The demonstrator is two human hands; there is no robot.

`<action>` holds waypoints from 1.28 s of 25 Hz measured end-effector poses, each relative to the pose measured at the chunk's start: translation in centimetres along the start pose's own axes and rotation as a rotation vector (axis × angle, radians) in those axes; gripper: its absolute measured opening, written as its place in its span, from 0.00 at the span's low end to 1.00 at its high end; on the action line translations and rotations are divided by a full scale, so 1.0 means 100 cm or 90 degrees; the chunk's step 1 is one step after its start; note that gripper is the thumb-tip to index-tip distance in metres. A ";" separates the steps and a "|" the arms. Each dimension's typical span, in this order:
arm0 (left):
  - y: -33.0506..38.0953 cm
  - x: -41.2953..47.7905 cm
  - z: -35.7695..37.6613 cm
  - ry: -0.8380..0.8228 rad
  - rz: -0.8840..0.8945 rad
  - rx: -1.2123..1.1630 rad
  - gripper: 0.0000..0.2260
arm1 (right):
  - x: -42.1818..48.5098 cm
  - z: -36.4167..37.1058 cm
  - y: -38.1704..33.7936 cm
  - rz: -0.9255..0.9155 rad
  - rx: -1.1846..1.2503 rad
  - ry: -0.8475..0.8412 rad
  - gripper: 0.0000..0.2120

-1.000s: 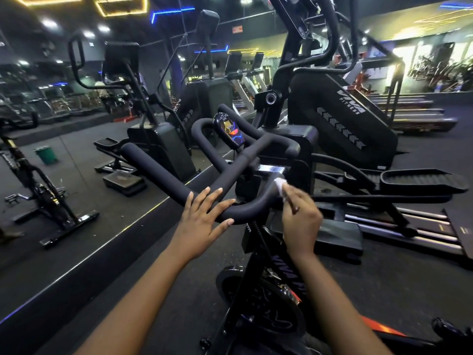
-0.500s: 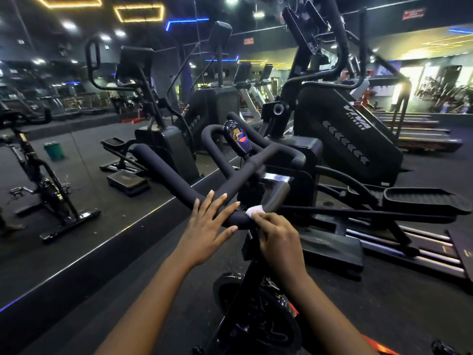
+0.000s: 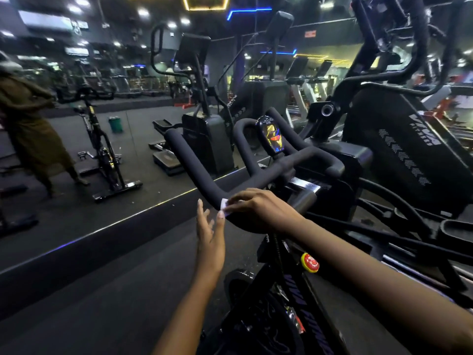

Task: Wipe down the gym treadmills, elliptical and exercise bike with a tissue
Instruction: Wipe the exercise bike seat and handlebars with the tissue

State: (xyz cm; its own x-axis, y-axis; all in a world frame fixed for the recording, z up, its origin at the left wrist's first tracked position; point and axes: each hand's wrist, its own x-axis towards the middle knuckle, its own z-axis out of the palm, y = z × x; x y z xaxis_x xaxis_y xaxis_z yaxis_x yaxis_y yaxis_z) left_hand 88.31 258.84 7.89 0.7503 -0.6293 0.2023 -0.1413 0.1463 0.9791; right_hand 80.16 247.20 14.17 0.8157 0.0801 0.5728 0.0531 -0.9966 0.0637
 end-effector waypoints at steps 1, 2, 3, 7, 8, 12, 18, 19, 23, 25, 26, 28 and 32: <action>0.001 0.004 0.007 0.025 -0.016 -0.002 0.26 | -0.007 -0.004 0.005 -0.017 0.022 -0.016 0.10; 0.001 0.007 0.015 0.050 -0.024 -0.004 0.27 | -0.016 -0.009 0.009 -0.033 0.048 -0.039 0.12; 0.002 0.011 0.022 0.072 -0.025 -0.005 0.28 | -0.025 -0.015 0.014 -0.047 0.070 -0.065 0.13; 0.011 0.021 0.050 0.160 -0.006 0.005 0.30 | -0.041 -0.043 0.056 -0.054 0.111 -0.078 0.13; 0.013 0.025 0.057 0.182 -0.010 0.007 0.30 | -0.039 -0.047 0.071 -0.006 0.119 -0.046 0.14; 0.009 0.036 0.075 0.291 -0.042 0.009 0.31 | -0.018 -0.035 0.111 0.246 0.034 0.002 0.19; 0.008 0.037 0.082 0.372 -0.042 0.063 0.29 | -0.005 -0.010 0.098 0.293 -0.075 -0.079 0.13; 0.009 0.036 0.083 0.376 -0.037 0.065 0.29 | -0.004 -0.009 0.090 0.287 -0.077 -0.075 0.12; 0.008 0.038 0.081 0.377 -0.016 0.075 0.29 | 0.000 -0.004 0.047 0.231 -0.042 -0.094 0.15; 0.008 0.040 0.080 0.380 -0.021 0.087 0.29 | -0.002 -0.002 0.032 0.135 0.023 -0.087 0.16; 0.008 0.039 0.080 0.381 -0.022 0.089 0.29 | -0.004 -0.004 0.032 0.099 0.066 -0.084 0.17; 0.008 0.039 0.081 0.383 -0.021 0.083 0.29 | -0.007 -0.011 0.054 0.122 0.126 -0.047 0.18; 0.011 0.039 0.083 0.376 -0.019 0.096 0.30 | -0.010 -0.016 0.110 0.319 -0.014 0.010 0.18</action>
State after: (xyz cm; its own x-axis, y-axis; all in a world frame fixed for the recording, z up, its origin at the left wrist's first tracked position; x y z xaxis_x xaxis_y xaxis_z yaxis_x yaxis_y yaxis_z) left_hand 85.72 250.24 9.89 0.9805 -0.0960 0.1717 -0.1727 -0.0020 0.9850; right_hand 79.02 236.23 15.56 0.7291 -0.4076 0.5498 -0.3550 -0.9120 -0.2054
